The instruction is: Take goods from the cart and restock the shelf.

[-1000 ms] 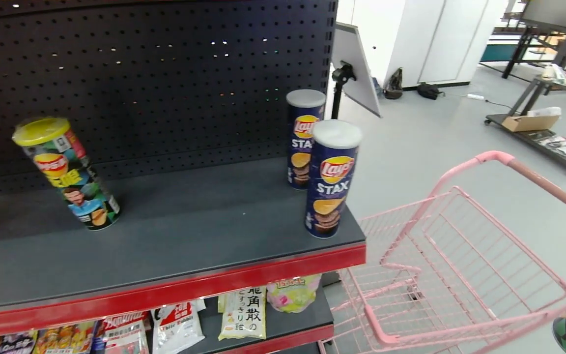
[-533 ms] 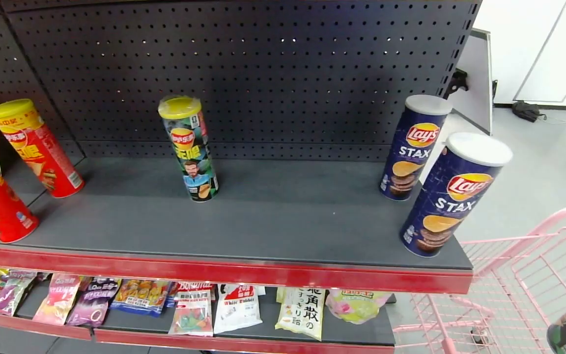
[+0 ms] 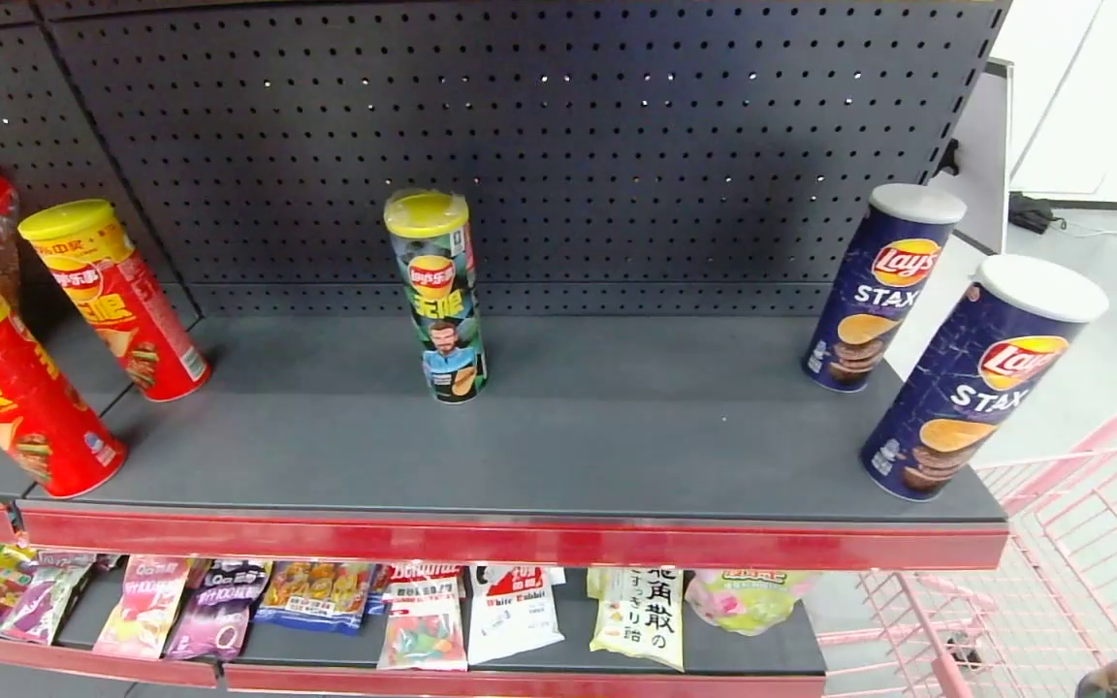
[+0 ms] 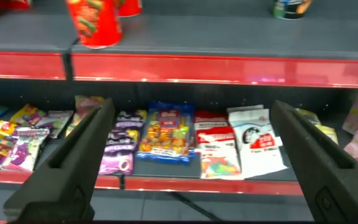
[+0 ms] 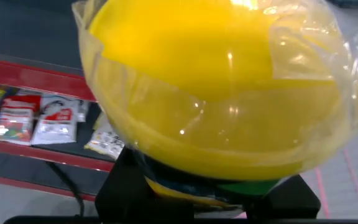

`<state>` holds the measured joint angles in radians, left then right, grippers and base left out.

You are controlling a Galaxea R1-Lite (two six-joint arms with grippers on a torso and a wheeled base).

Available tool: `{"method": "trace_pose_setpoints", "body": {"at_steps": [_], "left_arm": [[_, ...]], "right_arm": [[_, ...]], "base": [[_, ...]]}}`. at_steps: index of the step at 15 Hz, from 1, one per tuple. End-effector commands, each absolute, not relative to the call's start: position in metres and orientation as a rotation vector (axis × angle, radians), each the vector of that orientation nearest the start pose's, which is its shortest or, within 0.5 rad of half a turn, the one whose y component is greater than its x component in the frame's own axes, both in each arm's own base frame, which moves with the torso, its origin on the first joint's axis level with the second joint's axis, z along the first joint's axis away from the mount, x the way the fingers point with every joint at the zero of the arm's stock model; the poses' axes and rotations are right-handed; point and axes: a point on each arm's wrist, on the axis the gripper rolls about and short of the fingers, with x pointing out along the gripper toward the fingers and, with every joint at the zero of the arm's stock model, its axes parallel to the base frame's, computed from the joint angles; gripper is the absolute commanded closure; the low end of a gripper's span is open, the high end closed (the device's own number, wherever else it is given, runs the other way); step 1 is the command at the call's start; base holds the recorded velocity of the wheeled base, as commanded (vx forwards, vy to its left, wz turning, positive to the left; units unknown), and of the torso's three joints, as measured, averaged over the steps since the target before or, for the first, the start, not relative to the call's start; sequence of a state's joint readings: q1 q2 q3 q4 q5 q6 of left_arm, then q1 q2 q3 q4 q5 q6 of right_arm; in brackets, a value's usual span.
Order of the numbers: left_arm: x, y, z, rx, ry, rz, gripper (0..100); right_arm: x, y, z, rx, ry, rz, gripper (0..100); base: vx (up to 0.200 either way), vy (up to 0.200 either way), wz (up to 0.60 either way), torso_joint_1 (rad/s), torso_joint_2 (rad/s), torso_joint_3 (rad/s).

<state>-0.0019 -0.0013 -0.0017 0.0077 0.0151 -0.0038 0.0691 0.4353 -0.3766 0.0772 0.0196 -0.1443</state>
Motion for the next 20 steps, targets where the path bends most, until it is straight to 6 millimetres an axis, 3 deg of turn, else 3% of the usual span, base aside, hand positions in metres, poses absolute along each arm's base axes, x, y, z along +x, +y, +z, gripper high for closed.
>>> {"method": "trace_pose_setpoints", "body": {"at_steps": [1, 4, 9, 15, 20], "left_arm": [[-0.0229, 0.0004, 0.0751, -0.005, 0.006, 0.014, 0], [-0.0229, 0.0004, 0.0751, -0.005, 0.006, 0.014, 0], [-0.0229, 0.0004, 0.0751, -0.005, 0.006, 0.014, 0], [-0.0229, 0.0004, 0.0751, -0.005, 0.006, 0.014, 0], [-0.0229, 0.0004, 0.0751, -0.005, 0.006, 0.014, 0]], "right_arm": [[0.001, 0.0012, 0.1768, -0.143, 0.086, 0.128, 100], [-0.0016, 0.0016, 0.1716, -0.142, 0.089, 0.154, 100], [-0.002, 0.0027, 0.1709, -0.14, 0.081, 0.204, 100], [-0.0017, 0.0029, 0.1704, -0.125, 0.086, 0.215, 100], [-0.0019, 0.0029, 0.1696, -0.12, 0.09, 0.215, 100]], "base": [[0.0, 0.2, 0.0, -0.002, 0.0, 0.002], [0.0, 0.2, 0.0, 0.002, 0.0, -0.001], [0.0, 0.0, 0.0, 0.0, 0.0, 0.0], [0.2, 0.0, 0.0, 0.002, 0.0, 0.002], [0.0, 0.0, 0.0, 0.0, 0.0, 0.0]]}}
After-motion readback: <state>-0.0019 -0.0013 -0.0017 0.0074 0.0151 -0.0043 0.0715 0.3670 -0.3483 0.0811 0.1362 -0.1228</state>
